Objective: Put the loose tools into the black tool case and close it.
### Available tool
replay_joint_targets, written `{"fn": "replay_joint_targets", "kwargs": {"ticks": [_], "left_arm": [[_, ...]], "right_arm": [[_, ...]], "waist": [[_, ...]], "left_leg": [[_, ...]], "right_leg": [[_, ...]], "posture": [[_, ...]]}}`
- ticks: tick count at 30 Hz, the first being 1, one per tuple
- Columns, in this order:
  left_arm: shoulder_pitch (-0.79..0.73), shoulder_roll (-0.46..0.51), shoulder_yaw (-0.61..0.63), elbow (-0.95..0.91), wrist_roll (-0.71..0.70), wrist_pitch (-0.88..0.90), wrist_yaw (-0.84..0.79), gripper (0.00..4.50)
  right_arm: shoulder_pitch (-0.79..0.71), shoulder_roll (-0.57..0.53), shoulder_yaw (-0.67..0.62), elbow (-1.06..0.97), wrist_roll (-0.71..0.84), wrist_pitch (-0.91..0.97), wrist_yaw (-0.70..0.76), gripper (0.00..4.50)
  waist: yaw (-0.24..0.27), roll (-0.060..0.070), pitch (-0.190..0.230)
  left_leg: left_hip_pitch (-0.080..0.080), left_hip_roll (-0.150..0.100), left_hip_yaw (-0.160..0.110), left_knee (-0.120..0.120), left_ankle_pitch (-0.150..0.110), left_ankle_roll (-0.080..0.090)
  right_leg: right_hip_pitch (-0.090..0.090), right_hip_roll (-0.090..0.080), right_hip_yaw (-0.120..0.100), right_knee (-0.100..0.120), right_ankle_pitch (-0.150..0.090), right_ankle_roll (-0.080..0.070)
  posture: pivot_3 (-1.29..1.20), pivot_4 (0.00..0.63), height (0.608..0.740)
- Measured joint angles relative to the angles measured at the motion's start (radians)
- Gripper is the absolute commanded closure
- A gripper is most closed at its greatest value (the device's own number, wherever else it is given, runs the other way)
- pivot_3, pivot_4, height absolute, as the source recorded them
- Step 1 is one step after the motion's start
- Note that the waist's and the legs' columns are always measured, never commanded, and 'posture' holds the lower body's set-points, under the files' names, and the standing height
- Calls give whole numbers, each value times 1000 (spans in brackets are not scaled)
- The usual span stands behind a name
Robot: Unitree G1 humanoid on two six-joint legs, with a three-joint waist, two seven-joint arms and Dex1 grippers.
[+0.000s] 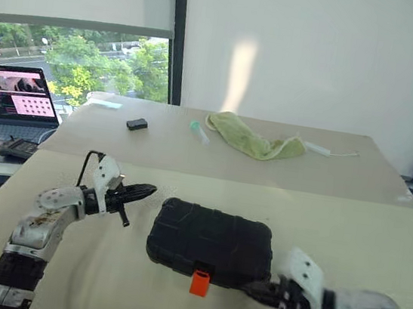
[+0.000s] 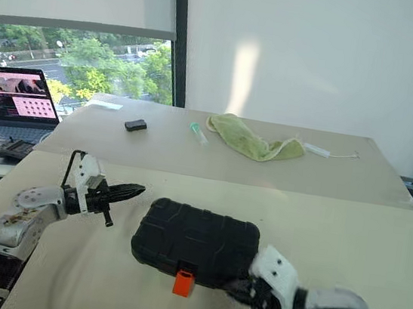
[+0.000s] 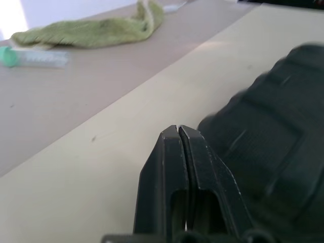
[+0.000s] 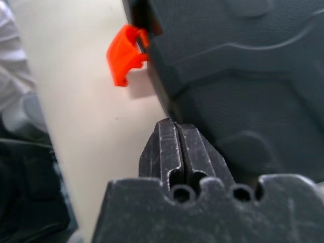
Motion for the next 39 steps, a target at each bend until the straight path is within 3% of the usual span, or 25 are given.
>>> {"fn": "replay_joint_targets", "kwargs": {"ticks": [6,10,12,13,14,16,20,22,24,26,30,37,39], "left_arm": [[-29,41,-4,-100,-96,189,-42,4479],[-62,69,-24,-141,-132,272,-91,4479],[-85,70,-43,-154,-135,292,-107,4479],[-97,74,-57,-154,-133,297,-122,4494],[-109,81,-72,-155,-132,302,-139,4081],[-161,86,-114,-145,-123,304,-186,3719],[-207,120,-152,-132,-94,288,-270,2263],[-216,120,-174,-129,-80,287,-284,1706],[-221,114,-206,-129,-60,290,-282,880],[-223,98,-235,-139,-43,295,-270,304],[-241,77,-299,-145,14,289,-258,304],[-254,57,-345,-94,107,247,-257,304],[-254,49,-346,-90,114,244,-256,267]], "right_arm": [[-320,43,86,305,-157,37,-118,4500],[-560,175,185,606,-269,-49,-133,4500],[-592,192,201,679,-305,-110,-128,4500],[-595,194,200,700,-312,-130,-113,4213],[-594,194,199,712,-312,-134,-101,3883],[-541,158,174,655,-276,-116,-42,3380],[-408,110,74,448,-170,-25,13,2001],[-351,108,6,340,-109,32,14,1470],[-323,148,-59,255,-51,98,-16,668],[-313,201,-86,216,-20,147,-66,663],[-306,276,-51,203,-19,197,-148,663],[-327,301,15,265,-48,202,-203,663],[-333,303,39,292,-62,200,-209,1214]], "waist": [[-4,0,1],[-18,-2,2],[-18,-2,2],[-15,-2,2],[-14,-2,2],[-4,-1,2],[0,0,3],[1,0,3],[-2,0,3],[0,0,3],[2,0,3],[0,0,3],[1,0,3]], "left_leg": [[0,-2,1,1,2,1],[0,-1,1,-2,4,-1],[0,-1,0,-2,4,-2],[0,-1,0,-2,4,-2],[-2,-1,0,-2,5,-3],[-6,-2,-1,-2,6,-5],[-11,-4,-1,-2,5,-3],[-12,-4,-1,-1,4,-1],[-12,-4,-1,1,3,-1],[-12,-4,-1,1,1,3],[-11,-5,-1,1,0,4],[-10,-5,-1,1,1,3],[-10,-5,-1,1,1,3]], "right_leg": [[0,-1,1,0,1,-1],[-1,2,2,1,2,-3],[-1,2,1,1,2,-2],[-1,2,0,2,1,-2],[-1,2,0,1,1,-1],[-5,1,0,0,1,0],[-6,0,0,0,0,2],[-6,0,0,-2,0,4],[-6,0,0,-2,0,4],[-6,0,0,-2,0,4],[-7,0,0,-1,0,4],[-7,0,0,0,0,4],[-7,0,0,0,0,4]], "posture": [[0,150,740],[0,150,740],[0,150,740],[0,150,740],[0,150,740],[0,150,740],[0,150,740],[0,150,740],[0,150,740],[0,150,740],[0,150,740],[0,150,740],[0,150,740]]}}
